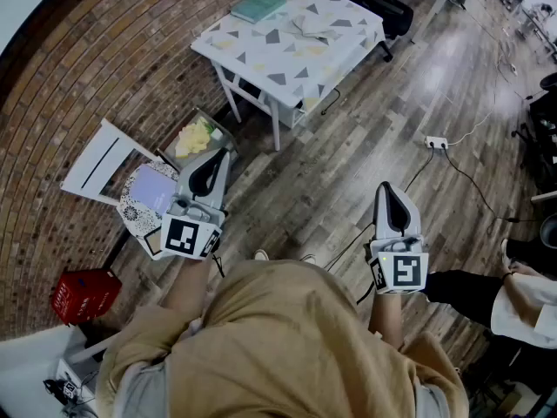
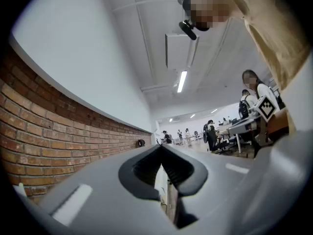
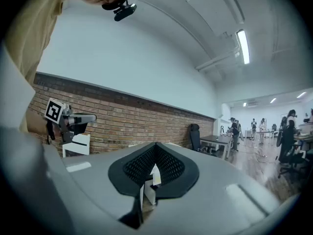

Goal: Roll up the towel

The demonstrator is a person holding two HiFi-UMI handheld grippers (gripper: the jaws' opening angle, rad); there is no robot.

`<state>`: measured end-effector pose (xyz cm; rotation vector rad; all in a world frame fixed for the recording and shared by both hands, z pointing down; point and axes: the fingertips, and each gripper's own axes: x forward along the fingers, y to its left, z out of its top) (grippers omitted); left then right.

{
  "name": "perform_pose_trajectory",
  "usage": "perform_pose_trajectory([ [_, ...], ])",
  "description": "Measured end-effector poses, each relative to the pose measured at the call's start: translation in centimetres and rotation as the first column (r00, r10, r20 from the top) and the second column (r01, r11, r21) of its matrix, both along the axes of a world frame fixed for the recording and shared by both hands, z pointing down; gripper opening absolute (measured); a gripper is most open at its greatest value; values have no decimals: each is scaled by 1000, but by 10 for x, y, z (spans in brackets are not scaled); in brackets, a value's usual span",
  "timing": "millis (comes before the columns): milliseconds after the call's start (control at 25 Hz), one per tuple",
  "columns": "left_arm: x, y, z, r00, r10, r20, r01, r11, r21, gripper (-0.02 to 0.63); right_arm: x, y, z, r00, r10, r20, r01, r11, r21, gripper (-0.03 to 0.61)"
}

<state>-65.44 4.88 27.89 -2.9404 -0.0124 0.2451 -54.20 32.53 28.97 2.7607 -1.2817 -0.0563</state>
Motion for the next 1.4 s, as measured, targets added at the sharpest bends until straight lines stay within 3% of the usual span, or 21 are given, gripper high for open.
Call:
perform_pose_trajectory([
  [400,15,30,3,1000,-1,8,1,1000,-2,61,12,23,5,1000,-12,15,12,1000,10,3],
  [1000,28,40,21,996,-87,28,88,996,-34,78,55,63,25,995,-71,71,68,997,41,24],
  [1120,29,36,24,992,-124,30,125,991,-40,192,75,84,29,997,-53,64,50,998,41,134],
  [1200,31,34,29,990,-138,44,139,989,-41,253,88,97,34,997,-35,63,32,999,37,268],
  [1240,35,35,32,989,-134,55,137,989,-46,306,94,102,37,997,-25,68,23,999,33,321],
  [1320,45,37,42,990,-117,84,124,989,-76,488,105,111,43,996,-8,85,6,1000,26,395],
  [1400,57,38,53,988,-99,118,112,987,-112,545,114,115,50,994,2,107,-4,1000,22,444],
])
